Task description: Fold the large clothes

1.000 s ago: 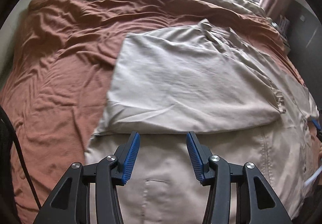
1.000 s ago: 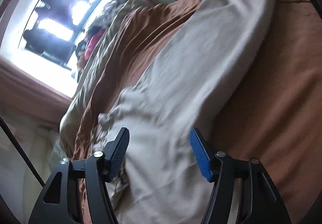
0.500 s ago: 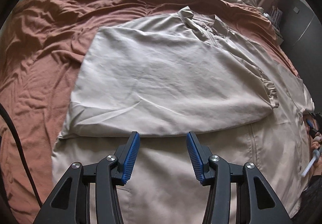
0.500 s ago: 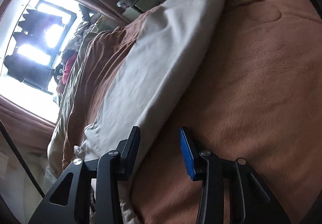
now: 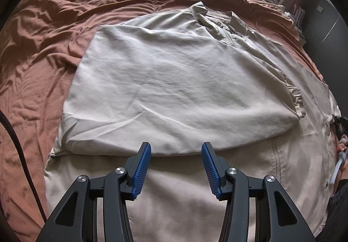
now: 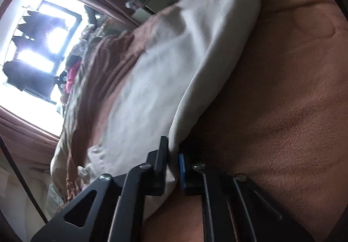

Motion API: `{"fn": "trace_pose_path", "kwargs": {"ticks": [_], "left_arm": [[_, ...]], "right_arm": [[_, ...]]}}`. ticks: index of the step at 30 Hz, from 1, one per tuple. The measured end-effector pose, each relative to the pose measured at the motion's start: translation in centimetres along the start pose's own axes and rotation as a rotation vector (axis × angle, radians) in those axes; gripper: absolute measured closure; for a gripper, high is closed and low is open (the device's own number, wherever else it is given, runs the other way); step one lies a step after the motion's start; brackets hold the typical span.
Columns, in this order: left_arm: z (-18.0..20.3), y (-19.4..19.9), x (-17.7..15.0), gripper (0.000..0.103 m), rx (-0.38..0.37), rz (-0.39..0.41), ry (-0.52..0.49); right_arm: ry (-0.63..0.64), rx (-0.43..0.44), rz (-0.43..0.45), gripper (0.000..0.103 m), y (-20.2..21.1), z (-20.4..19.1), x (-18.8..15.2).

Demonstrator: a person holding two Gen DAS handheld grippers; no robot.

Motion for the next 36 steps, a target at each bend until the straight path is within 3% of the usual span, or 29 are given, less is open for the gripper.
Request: {"fn": "trace_pose_path", "kwargs": {"ticks": [6, 12, 17, 21, 25, 30, 32, 34, 36], "left_arm": [[0.7, 0.5, -0.4, 0.053, -0.035, 0.004, 0.004], [1.2, 2.1, -0.5, 0.052, -0.05, 0.022, -0.009], [1.6, 2.7, -0.8, 0.053, -0.031, 0.013, -0.035], [2.2, 3.5, -0.8, 0.052, -0.061, 0.029, -0.016], [3.4, 3.5, -0.7, 0.053, -0.097, 0.032, 0.035], [5.7, 3.2, -0.4, 0.053, -0.13, 0.056, 0.091], [6.8, 2.8, -0.2, 0.052, -0.126, 0.064, 0.103], [7.6, 2.3, -0.1, 0.052, -0.133, 0.066, 0.128], [8.1, 1.7, -0.1, 0.053, -0.137, 0.068, 0.16]], "right_arm": [[0.145, 0.084, 0.068, 0.102, 4.5, -7.1, -0.5], [0.272, 0.17, 0.03, 0.102, 5.6, -12.6, -3.7], [0.407, 0.194, -0.095, 0.102, 3.7, -15.7, -8.7], [0.469, 0.206, -0.223, 0.102, 1.8, -16.3, -12.1], [0.498, 0.148, -0.345, 0.102, -0.1, -15.4, -14.9], [0.385, 0.097, -0.384, 0.1, -0.1, -14.9, -12.9], [0.335, 0.11, -0.381, 0.081, 1.3, -13.8, -12.7], [0.276, 0.132, -0.34, 0.033, 3.0, -12.6, -11.9], [0.221, 0.151, -0.298, 0.031, 4.7, -11.2, -11.1]]}}
Point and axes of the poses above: each gripper's, at about its wrist camera, not at the fingertips, and y roughly against the way its jaws point, z to its right, x to its top, the point moved 6 cm from there along -y, roughly the way its jaws point, and after that the axes turned 1 degree about -z, right-handed, at the moved point
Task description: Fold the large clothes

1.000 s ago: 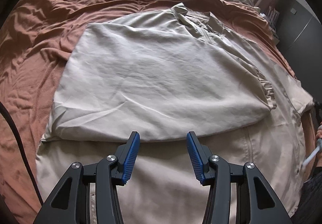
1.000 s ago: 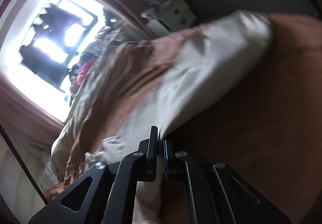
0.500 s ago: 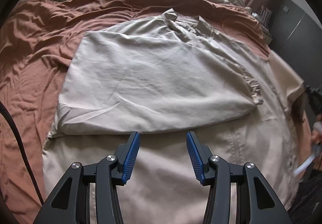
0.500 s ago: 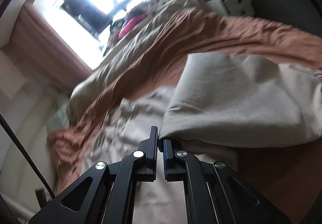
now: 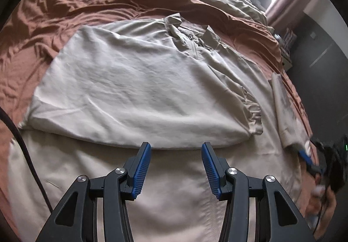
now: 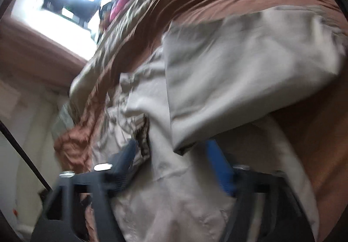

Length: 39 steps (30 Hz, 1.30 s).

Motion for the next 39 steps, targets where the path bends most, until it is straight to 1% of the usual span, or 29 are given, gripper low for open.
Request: {"fn": "trace_pose_path", "kwargs": {"ticks": [2, 3, 5, 7, 10, 12, 13, 14, 15, 16, 18, 21, 23, 26, 28, 29, 30, 31, 33, 34, 36, 38, 39], "left_arm": [[0.1, -0.7, 0.0, 0.052, 0.004, 0.006, 0.032], [0.0, -1.2, 0.0, 0.052, 0.016, 0.008, 0.049], [-0.4, -1.9, 0.0, 0.052, 0.031, 0.014, 0.071], [-1.1, -2.6, 0.1, 0.052, 0.048, 0.02, 0.092], [-1.9, -3.8, 0.4, 0.053, 0.058, 0.019, 0.107], [-2.3, -4.5, 0.6, 0.053, 0.044, 0.007, 0.119], [-2.6, -4.7, 0.6, 0.053, 0.042, 0.001, 0.125], [-2.7, -4.6, 0.5, 0.053, 0.039, 0.001, 0.129], [-2.9, -4.2, 0.5, 0.053, 0.028, 0.004, 0.131], [-2.9, -3.8, 0.4, 0.053, 0.016, 0.011, 0.131], [-2.9, -2.8, 0.4, 0.053, 0.001, 0.028, 0.123], [-3.1, -1.4, 0.2, 0.053, -0.023, 0.045, 0.134], [-3.2, -0.7, 0.0, 0.053, -0.038, 0.05, 0.136], [-3.5, 0.1, -0.2, 0.052, -0.05, 0.05, 0.131], [-3.7, 0.8, 0.0, 0.053, -0.023, 0.062, 0.113], [-3.8, 1.1, 0.1, 0.052, -0.028, 0.07, 0.111], [-3.9, 1.5, 0.3, 0.052, -0.048, 0.076, 0.115], [-4.0, 1.7, 0.3, 0.052, -0.062, 0.078, 0.121], [-4.5, 2.1, 0.4, 0.052, -0.074, 0.082, 0.139], [-4.7, 2.2, 0.4, 0.052, -0.075, 0.084, 0.146], [-5.2, 2.7, 0.6, 0.052, -0.089, 0.096, 0.165], [-5.7, 3.3, 0.8, 0.052, -0.086, 0.112, 0.176], [-6.0, 3.6, 1.0, 0.052, -0.091, 0.12, 0.184]], "right_arm": [[-0.068, 0.012, 0.038, 0.031, 1.4, 2.0, 0.4], [-0.103, 0.001, 0.058, 0.031, 1.6, 3.1, 0.3], [-0.185, -0.069, 0.122, 0.031, 2.9, 6.4, 0.9], [-0.228, -0.122, 0.153, 0.031, 3.6, 8.9, 1.3], [-0.296, -0.106, 0.185, 0.031, 3.2, 11.6, 2.6], [-0.319, -0.088, 0.229, 0.033, 2.5, 12.8, 3.9], [-0.313, -0.1, 0.255, 0.048, 2.1, 13.1, 4.5], [-0.304, -0.125, 0.262, 0.062, 1.6, 13.1, 4.8], [-0.301, -0.131, 0.261, 0.086, 0.8, 12.8, 4.5], [-0.299, -0.114, 0.277, 0.094, 0.8, 12.4, 4.5], [-0.273, -0.078, 0.313, 0.099, 1.5, 10.8, 4.5], [-0.17, -0.023, 0.371, 0.101, 3.3, 6.2, 4.4], [-0.101, -0.007, 0.392, 0.101, 4.1, 3.1, 4.0], [-0.011, 0.036, 0.396, 0.101, 4.2, -1.3, 2.4], [0.059, 0.068, 0.381, 0.101, 4.0, -5.0, 1.4], [0.089, 0.086, 0.374, 0.101, 4.2, -5.9, 0.6], [0.112, 0.095, 0.369, 0.101, 4.4, -6.3, 0.1], [0.15, 0.101, 0.36, 0.101, 4.1, -7.9, -0.5], [0.2, 0.119, 0.339, 0.101, 3.2, -9.6, -2.1], [0.208, 0.139, 0.323, 0.101, 3.1, -9.9, -2.9], [0.207, 0.173, 0.292, 0.101, 2.1, -11.1, -3.5], [0.224, 0.195, 0.257, 0.101, 0.9, -12.5, -5.0], [0.233, 0.199, 0.239, 0.101, 0.2, -13.1, -5.2]]}}
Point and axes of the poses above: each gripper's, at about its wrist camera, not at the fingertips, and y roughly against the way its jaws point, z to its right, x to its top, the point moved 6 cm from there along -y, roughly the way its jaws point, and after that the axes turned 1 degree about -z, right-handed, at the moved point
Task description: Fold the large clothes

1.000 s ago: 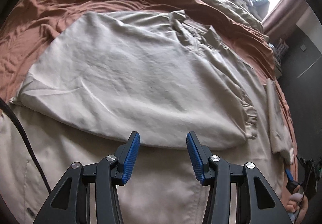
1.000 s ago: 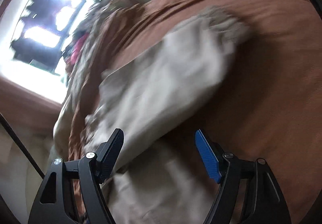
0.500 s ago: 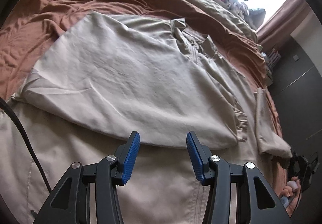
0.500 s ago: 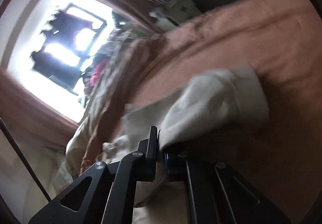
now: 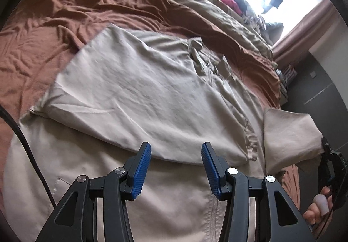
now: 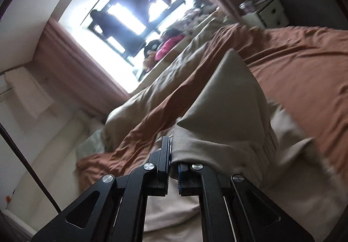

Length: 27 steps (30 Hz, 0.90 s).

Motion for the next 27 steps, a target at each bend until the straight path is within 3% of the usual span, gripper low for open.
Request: {"fn": "trace_pose_path", "kwargs": {"ticks": [8, 11, 12, 14, 17, 18, 21, 25, 27], "left_arm": [[-3.0, 1.8, 1.1, 0.053, -0.032, 0.035, 0.1], [-4.0, 2.3, 1.5, 0.053, -0.023, 0.053, 0.127], [-4.2, 2.5, 1.6, 0.053, -0.02, 0.063, 0.136], [-4.4, 2.8, 1.8, 0.053, -0.024, 0.07, 0.142], [-4.6, 2.7, 1.9, 0.053, -0.019, 0.071, 0.146], [-4.7, 2.6, 1.9, 0.053, -0.019, 0.069, 0.15], [-4.0, 2.2, 1.8, 0.053, -0.017, 0.057, 0.137], [-2.2, 1.6, 1.4, 0.052, 0.001, 0.047, 0.07], [-0.7, 1.2, 1.0, 0.052, -0.002, 0.033, 0.026]], "right_arm": [[0.114, -0.017, -0.238, 0.101, -8.5, -1.2, -4.2], [0.15, -0.091, -0.384, 0.101, -12.3, -1.2, -5.0], [0.147, -0.119, -0.42, 0.101, -14.8, -0.7, -3.8], [0.097, -0.169, -0.522, 0.1, -15.8, 1.0, -4.9], [0.029, -0.159, -0.551, 0.097, -15.0, 1.5, -4.6], [0.003, -0.147, -0.547, 0.089, -13.8, 1.8, -3.9], [-0.033, -0.149, -0.494, 0.041, -9.8, 2.3, -2.9], [-0.064, -0.131, -0.432, 0.04, -4.8, 3.6, -1.6], [-0.071, -0.174, -0.39, 0.04, -2.0, 5.1, -1.0]]}}
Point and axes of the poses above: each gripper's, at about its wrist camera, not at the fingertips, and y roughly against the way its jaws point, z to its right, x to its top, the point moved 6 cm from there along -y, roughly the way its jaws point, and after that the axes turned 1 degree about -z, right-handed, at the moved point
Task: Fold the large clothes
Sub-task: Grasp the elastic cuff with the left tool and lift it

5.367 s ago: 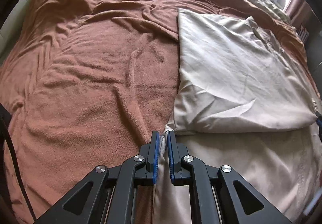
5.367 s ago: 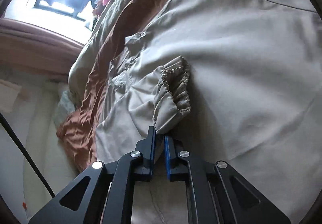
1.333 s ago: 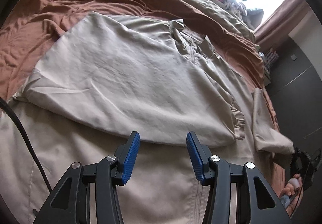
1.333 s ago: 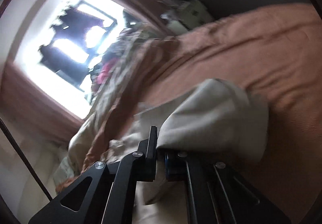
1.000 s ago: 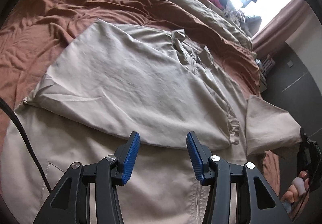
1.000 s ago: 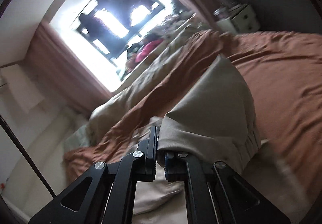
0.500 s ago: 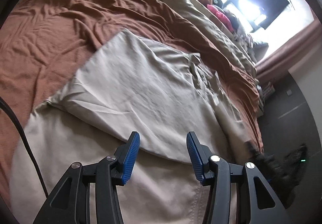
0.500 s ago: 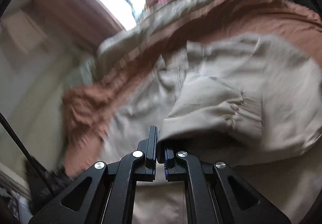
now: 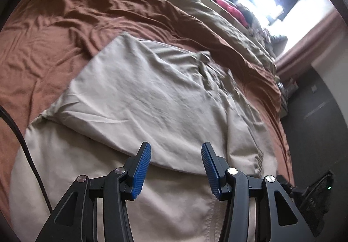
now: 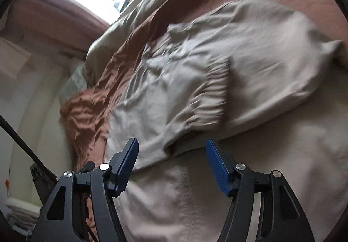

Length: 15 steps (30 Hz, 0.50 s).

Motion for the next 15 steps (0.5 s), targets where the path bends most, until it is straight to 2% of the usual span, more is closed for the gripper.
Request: {"fn": "trace_pose_path", "kwargs": {"ticks": [2, 8, 13, 15], "left_arm": [[1.4, -0.4, -0.4, 0.052, -0.007, -0.011, -0.032], [6.5, -1.5, -1.7, 0.052, -0.015, -0.029, -0.155], [11.6, -3.0, -2.9, 0.052, -0.009, -0.07, -0.261], [14.0, -3.7, -3.2, 0.046, 0.0, -0.076, -0.324]], "right_arm": [[-0.042, -0.042, 0.044, 0.04, 2.3, 2.7, 0.6], [-0.131, -0.062, 0.062, 0.04, 5.2, 8.0, 2.1], [-0.275, 0.006, 0.069, 0.04, 7.0, 11.6, 1.8], [-0.329, 0.027, 0.067, 0.04, 5.6, 12.8, 1.6]]}}
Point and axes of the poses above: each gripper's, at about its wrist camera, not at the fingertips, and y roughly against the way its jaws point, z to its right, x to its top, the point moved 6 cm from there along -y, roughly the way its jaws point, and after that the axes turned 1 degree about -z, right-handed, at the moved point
